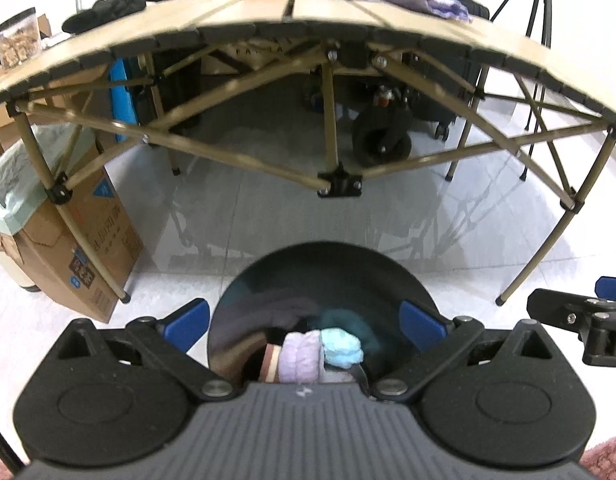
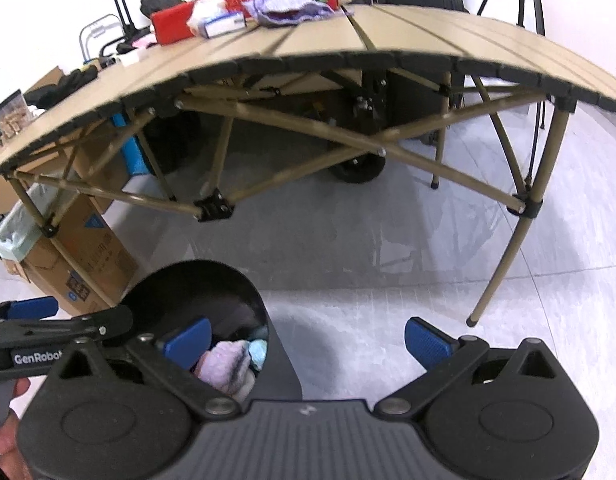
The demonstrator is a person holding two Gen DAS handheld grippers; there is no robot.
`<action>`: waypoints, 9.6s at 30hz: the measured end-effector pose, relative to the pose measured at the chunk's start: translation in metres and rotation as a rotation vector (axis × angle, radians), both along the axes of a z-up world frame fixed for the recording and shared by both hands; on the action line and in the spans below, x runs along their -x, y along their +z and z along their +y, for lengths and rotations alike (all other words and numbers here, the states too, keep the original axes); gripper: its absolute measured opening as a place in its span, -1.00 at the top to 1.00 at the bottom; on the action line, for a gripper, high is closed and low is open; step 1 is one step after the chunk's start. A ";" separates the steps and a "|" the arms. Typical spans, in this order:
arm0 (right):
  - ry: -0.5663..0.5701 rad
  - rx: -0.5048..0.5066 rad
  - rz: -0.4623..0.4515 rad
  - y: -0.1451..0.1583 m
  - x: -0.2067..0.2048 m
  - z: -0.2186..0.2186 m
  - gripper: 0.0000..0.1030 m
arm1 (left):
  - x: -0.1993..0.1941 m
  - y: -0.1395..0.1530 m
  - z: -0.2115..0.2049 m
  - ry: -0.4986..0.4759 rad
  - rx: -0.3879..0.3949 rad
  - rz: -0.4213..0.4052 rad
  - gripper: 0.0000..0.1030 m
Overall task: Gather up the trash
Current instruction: 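Raise both open tools from the bin back toward the table, then close the right gripper on the lavender drawstring pouch, then lift the pouch with the right gripper while the left gripper closes on the blue tissue pack, then lift the tissue pack and pouch off the table and carry both over the bin, then lower the right gripper into the bin and open it to drop the pouch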
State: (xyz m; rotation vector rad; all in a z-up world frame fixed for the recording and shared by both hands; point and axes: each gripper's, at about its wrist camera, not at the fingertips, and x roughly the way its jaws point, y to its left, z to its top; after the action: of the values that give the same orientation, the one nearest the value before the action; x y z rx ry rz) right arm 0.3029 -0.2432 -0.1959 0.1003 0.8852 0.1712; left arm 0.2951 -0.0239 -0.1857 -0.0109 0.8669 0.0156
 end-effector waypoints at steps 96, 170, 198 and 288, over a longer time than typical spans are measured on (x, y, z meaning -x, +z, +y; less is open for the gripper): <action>-0.078 0.012 -0.226 0.104 -0.295 0.040 -0.22 | -0.190 0.139 0.030 0.073 0.041 -0.355 -1.00; -0.319 -0.372 -0.352 0.103 -0.279 -0.117 0.78 | -0.315 0.117 -0.071 0.243 0.003 -0.149 -0.08; -0.225 -0.239 -0.431 0.159 -0.173 -0.108 0.78 | -0.159 0.187 -0.068 0.038 0.026 -0.305 -0.07; 0.231 -0.020 0.105 -0.024 0.130 0.052 0.77 | 0.141 0.003 0.060 -0.049 0.027 0.104 -0.07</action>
State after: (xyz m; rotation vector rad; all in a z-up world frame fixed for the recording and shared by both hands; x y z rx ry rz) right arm 0.1728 -0.1917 -0.2202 0.0254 0.9994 0.3933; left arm 0.1538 0.0356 -0.1822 -0.0142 0.9716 -0.0415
